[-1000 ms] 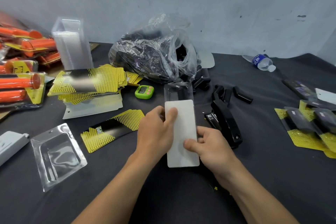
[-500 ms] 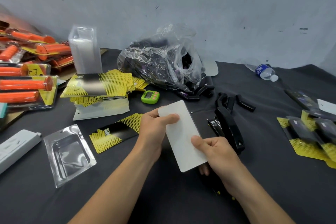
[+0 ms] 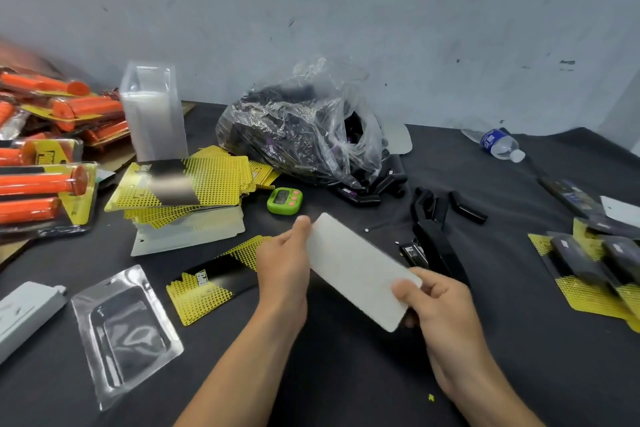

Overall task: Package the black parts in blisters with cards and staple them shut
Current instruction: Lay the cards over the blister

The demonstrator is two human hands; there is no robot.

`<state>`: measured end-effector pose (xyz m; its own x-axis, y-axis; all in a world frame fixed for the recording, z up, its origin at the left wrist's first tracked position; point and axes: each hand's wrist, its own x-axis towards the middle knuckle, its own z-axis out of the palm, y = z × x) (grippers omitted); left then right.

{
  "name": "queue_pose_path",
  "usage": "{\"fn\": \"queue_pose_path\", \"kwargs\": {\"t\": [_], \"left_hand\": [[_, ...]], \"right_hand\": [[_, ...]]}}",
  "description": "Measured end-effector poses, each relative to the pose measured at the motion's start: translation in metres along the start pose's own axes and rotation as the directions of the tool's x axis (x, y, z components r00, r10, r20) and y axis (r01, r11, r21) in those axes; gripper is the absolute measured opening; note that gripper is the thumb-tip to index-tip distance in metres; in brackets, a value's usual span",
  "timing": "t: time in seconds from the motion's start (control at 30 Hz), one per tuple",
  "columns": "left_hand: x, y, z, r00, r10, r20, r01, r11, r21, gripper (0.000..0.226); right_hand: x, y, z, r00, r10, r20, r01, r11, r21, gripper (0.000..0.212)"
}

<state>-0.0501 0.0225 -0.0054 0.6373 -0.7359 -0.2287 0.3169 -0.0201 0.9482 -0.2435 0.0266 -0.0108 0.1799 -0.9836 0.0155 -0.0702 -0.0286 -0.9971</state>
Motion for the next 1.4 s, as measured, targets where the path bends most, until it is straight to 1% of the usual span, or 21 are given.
{"fn": "queue_pose_path", "kwargs": {"t": [0.07,0.13,0.2,0.23,0.27,0.3,0.37,0.4,0.43,0.47,0.53,0.6,0.63,0.7,0.83,1.0,1.1,1.2,1.27,1.37,1.4], "left_hand": [[-0.002,-0.004,0.001,0.998,0.06,-0.032,-0.057,0.994,0.094,0.019],[-0.01,-0.005,0.006,0.998,0.06,0.029,-0.063,0.988,0.139,0.026],[-0.022,-0.003,0.016,0.963,-0.075,0.258,0.049,0.993,0.106,0.037],[-0.029,-0.003,0.02,0.923,-0.133,0.361,0.101,0.989,0.106,0.045],[-0.034,-0.005,0.023,0.897,-0.15,0.416,0.095,0.984,0.149,0.05],[-0.038,-0.006,0.024,0.896,-0.147,0.419,0.056,0.974,0.22,0.054],[-0.038,-0.013,0.025,0.936,-0.099,0.338,-0.017,0.946,0.324,0.04],[-0.036,-0.014,0.026,0.949,-0.087,0.303,-0.007,0.955,0.295,0.025],[-0.035,-0.012,0.025,0.955,-0.096,0.28,0.028,0.971,0.236,0.014],[-0.032,-0.01,0.025,0.954,-0.104,0.282,0.057,0.984,0.17,0.011],[-0.029,-0.005,0.025,0.934,-0.1,0.342,0.071,0.993,0.097,0.018],[-0.027,-0.002,0.025,0.896,-0.071,0.439,0.05,0.997,0.06,0.026],[-0.027,0.0,0.023,0.87,-0.057,0.491,0.048,0.998,0.03,0.029],[-0.026,-0.001,0.019,0.813,-0.005,0.583,0.03,0.999,-0.033,0.033],[-0.022,-0.005,0.015,0.765,0.057,0.642,0.002,0.996,-0.091,0.042],[-0.02,-0.008,0.015,0.741,0.025,0.672,0.0,0.999,-0.037,0.041],[-0.021,-0.006,0.016,0.783,-0.026,0.621,0.025,1.0,0.011,0.022],[-0.019,-0.004,0.016,0.847,-0.043,0.53,0.072,0.997,-0.034,0.016],[-0.018,-0.002,0.015,0.864,-0.042,0.502,0.09,0.993,-0.072,0.016],[-0.016,0.001,0.013,0.863,-0.045,0.503,0.122,0.985,-0.121,0.031],[-0.016,0.001,0.013,0.859,-0.047,0.509,0.13,0.983,-0.129,0.034]], "right_hand": [[0.0,0.001,0.001,0.961,-0.213,-0.178,0.163,0.953,-0.256,0.017],[0.002,-0.001,0.002,0.855,-0.464,-0.232,0.278,0.787,-0.55,0.017],[0.006,-0.002,0.004,0.726,-0.684,-0.069,0.444,0.544,-0.712,0.015],[0.008,-0.002,0.007,0.669,-0.741,0.057,0.512,0.403,-0.759,0.015],[0.008,-0.001,0.011,0.633,-0.755,0.174,0.552,0.282,-0.785,0.017],[0.007,0.0,0.014,0.618,-0.74,0.266,0.578,0.199,-0.791,0.017],[0.008,0.005,0.017,0.632,-0.684,0.364,0.601,0.137,-0.787,0.01],[0.007,0.006,0.017,0.671,-0.638,0.379,0.597,0.161,-0.786,0.009],[0.006,0.007,0.016,0.728,-0.578,0.367,0.587,0.25,-0.77,0.011],[0.006,0.005,0.015,0.802,-0.509,0.313,0.544,0.405,-0.735,0.016],[0.005,0.001,0.011,0.927,-0.358,0.113,0.349,0.712,-0.609,0.02],[0.005,0.0,0.007,0.95,-0.304,-0.075,0.223,0.825,-0.519,0.016],[0.004,0.0,0.005,0.961,-0.251,-0.12,0.17,0.872,-0.46,0.018],[0.005,0.0,0.005,0.992,-0.092,-0.087,0.065,0.961,-0.27,0.022],[0.009,-0.001,0.006,0.999,0.034,-0.037,-0.036,0.998,-0.059,0.017],[0.013,0.003,0.005,0.996,0.077,-0.043,-0.076,0.997,0.016,0.028],[0.013,0.004,0.006,0.997,0.06,-0.051,-0.057,0.997,0.058,0.041],[0.012,0.004,0.006,0.999,0.038,-0.01,-0.038,0.999,0.028,0.044],[0.012,0.003,0.007,0.999,0.043,0.021,-0.043,0.999,0.018,0.037],[0.015,-0.002,0.009,0.994,0.102,0.048,-0.105,0.992,0.063,0.01],[0.017,-0.002,0.009,0.991,0.122,0.051,-0.124,0.991,0.049,0.013]]}}
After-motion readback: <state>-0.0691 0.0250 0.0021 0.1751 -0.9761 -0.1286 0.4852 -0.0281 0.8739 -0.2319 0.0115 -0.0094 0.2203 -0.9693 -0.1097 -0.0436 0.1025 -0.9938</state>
